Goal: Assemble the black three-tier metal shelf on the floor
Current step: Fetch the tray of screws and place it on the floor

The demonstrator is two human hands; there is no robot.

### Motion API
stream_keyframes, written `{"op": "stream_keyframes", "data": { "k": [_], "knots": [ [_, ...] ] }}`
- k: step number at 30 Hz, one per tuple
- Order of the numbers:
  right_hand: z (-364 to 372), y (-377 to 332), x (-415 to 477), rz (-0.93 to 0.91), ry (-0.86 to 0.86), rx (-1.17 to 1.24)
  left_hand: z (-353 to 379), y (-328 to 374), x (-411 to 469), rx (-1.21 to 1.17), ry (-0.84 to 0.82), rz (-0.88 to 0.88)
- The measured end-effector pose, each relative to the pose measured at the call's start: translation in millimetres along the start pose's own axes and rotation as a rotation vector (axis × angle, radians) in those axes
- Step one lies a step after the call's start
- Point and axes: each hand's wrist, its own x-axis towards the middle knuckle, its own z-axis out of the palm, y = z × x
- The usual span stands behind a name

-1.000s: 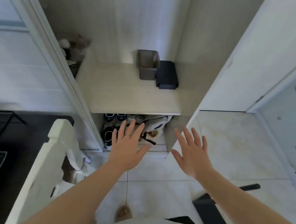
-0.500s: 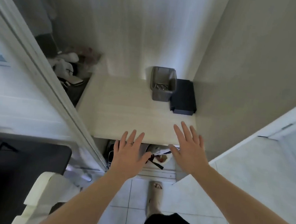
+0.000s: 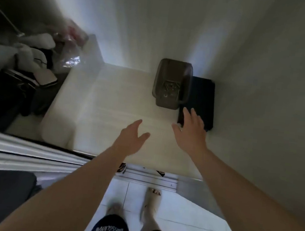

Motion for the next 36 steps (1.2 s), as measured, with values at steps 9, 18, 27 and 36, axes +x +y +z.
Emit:
{"op": "stream_keyframes", "data": {
  "k": [9, 18, 27, 36],
  "knots": [
    [-7.6, 7.5, 109.4, 0.126, -0.066, 0.186, -5.7, 42.6, 136.0, -0.654, -0.028, -0.342],
    [-6.7, -1.0, 139.4, 0.272, -0.122, 0.565, -16.8, 66.4, 176.9, -0.987, -0.138, -0.41],
    [-2.6, -15.6, 102.8, 0.281, -0.106, 0.69, -34.0, 65.1, 153.1, -0.946, 0.02, -0.382],
    [3.9, -9.7, 43.7, 0.198, -0.087, 0.743, -52.3, 25.8, 64.3, -0.862, 0.087, -0.405]
  ]
}}
